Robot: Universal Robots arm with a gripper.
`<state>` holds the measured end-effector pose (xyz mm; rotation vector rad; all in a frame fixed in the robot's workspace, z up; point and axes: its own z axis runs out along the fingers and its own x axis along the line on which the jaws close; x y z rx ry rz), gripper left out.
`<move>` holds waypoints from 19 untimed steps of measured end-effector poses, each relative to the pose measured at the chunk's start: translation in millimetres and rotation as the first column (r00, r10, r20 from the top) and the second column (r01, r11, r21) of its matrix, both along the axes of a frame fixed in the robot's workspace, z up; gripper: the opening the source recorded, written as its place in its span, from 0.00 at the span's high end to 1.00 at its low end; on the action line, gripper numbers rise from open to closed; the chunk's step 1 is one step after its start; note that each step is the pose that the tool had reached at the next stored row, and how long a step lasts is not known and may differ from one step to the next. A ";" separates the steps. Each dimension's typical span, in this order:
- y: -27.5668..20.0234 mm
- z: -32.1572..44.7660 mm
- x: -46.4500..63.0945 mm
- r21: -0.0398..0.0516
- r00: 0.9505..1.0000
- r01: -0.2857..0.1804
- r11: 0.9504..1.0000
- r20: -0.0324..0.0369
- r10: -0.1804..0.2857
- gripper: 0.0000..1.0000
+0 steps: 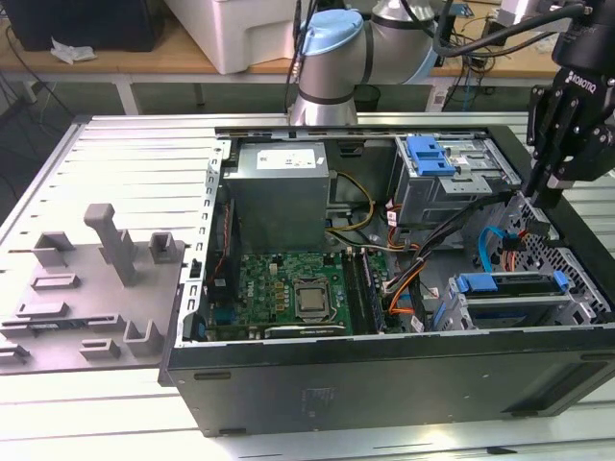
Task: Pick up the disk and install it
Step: 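Insert the first disk wire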
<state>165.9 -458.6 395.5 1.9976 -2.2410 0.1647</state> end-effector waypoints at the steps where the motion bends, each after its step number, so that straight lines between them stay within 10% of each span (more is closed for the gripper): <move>1: 2.6 -1.3 2.4 -0.004 1.000 0.000 1.000 -0.005 0.000 0.74; 12: 26.8 -14.0 6.3 -0.065 1.000 0.010 0.998 -0.013 -0.011 0.66; 19: 33.2 -22.6 16.1 -0.075 0.999 0.035 0.997 -0.018 -0.036 0.66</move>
